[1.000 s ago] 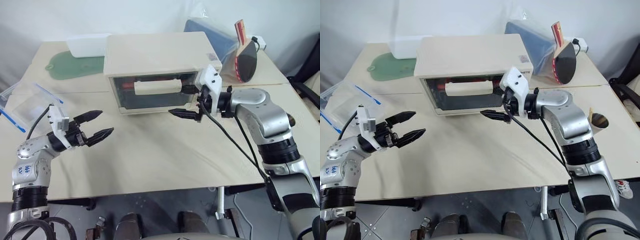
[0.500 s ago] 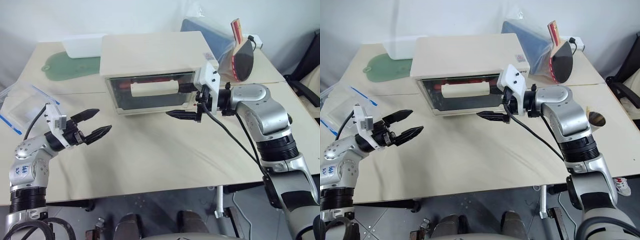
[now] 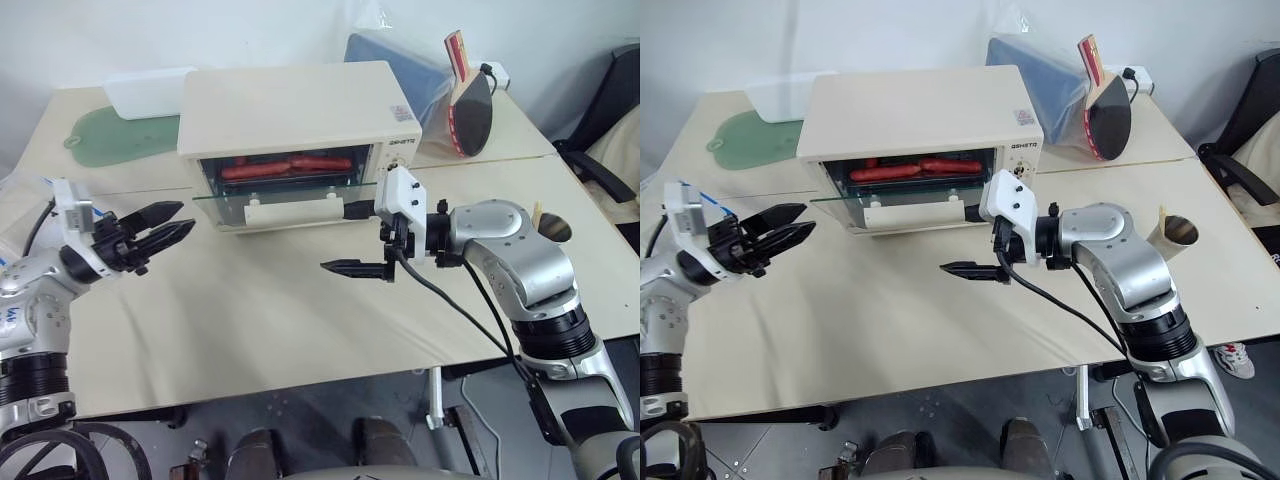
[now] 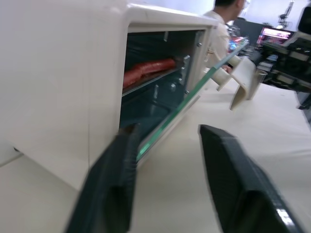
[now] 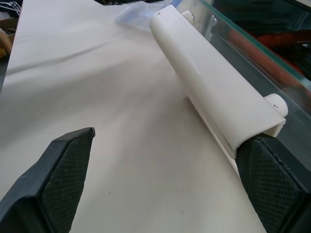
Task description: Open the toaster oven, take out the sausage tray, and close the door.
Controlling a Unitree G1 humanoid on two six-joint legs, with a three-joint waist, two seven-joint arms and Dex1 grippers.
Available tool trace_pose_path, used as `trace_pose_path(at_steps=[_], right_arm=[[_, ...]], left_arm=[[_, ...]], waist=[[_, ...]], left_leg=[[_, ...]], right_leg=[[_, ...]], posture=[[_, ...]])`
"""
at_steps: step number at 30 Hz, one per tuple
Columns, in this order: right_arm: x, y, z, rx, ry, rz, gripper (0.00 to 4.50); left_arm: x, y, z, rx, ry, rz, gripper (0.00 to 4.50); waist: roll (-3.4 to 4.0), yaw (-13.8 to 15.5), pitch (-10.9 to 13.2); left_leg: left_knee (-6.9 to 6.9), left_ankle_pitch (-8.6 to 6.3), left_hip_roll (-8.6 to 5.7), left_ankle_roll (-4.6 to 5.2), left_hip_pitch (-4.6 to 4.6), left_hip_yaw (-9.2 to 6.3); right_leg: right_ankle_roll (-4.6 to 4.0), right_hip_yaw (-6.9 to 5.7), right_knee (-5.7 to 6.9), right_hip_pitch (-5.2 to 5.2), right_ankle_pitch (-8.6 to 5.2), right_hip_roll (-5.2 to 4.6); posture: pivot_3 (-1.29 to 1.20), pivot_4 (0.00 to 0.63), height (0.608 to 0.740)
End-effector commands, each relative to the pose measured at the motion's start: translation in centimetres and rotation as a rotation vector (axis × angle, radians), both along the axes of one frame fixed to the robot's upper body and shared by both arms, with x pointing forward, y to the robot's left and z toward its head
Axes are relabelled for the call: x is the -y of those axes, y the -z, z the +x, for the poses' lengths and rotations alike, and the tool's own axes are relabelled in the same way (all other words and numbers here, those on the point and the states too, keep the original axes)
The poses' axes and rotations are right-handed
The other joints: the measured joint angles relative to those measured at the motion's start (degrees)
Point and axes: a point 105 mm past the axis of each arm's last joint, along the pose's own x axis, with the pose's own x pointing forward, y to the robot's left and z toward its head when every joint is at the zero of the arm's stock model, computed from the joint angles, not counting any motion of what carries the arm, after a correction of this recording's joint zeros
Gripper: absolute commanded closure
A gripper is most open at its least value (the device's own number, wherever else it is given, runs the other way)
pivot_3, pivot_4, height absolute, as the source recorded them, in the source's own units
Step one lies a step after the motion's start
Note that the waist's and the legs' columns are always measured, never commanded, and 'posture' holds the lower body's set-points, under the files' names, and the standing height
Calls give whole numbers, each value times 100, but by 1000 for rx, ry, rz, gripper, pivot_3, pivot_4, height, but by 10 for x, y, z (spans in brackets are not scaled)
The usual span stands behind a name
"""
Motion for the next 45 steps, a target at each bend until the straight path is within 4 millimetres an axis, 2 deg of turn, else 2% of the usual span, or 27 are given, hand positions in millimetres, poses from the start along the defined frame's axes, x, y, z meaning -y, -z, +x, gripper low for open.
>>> trace_pose_path(at_steps=[1,4,15,22,27,34,39,43,45], right_arm=[[-13,-7,-16,47,-71,16,0],[-13,-5,-17,46,-71,17,0],[-21,15,-38,-5,-100,1,0],[-12,24,-37,-22,-54,-43,0],[7,42,-31,-135,44,-105,0],[33,69,-17,-178,175,-257,0],[45,81,-11,-242,254,-328,0],[59,85,-19,-260,254,-408,0],[64,82,-33,-273,203,-434,0]], left_arm=[[-14,-14,-4,26,14,-6,3702],[-13,-14,-2,19,40,9,4481],[37,-7,35,20,184,30,4481],[55,3,40,-41,268,97,4481],[58,5,40,-60,295,118,4481],[59,9,38,-71,313,136,4481],[61,14,34,-81,336,169,4481],[65,21,32,-97,365,211,4481],[69,26,30,-108,382,236,4481]], waist=[[0,3,0],[0,6,0],[-3,-8,-1],[-5,18,0],[-10,49,-3],[-19,157,-8],[-27,213,-8],[-27,218,-8],[-27,216,-8]], left_leg=[[0,0,0,0,0,0],[2,0,0,0,0,1],[5,0,-1,0,0,5],[9,0,-1,0,0,2],[10,-1,-3,1,0,2],[58,-7,-4,13,0,1],[88,-10,-3,18,-10,1],[87,-13,-4,23,-14,1],[87,-13,-4,23,-14,1]], right_leg=[[0,0,0,0,0,0],[0,-1,0,0,0,-1],[-1,-11,4,-2,1,-1],[-2,-18,3,-2,1,-3],[-2,-22,3,2,1,-8],[-6,-30,4,25,4,-19],[-15,-30,22,22,9,-25],[-15,-31,21,19,9,-26],[-15,-33,21,19,9,-26]], posture=[[0,150,740],[0,150,740],[0,150,740],[0,150,740],[0,150,740],[0,150,740],[0,150,740],[0,150,740],[0,150,740]])
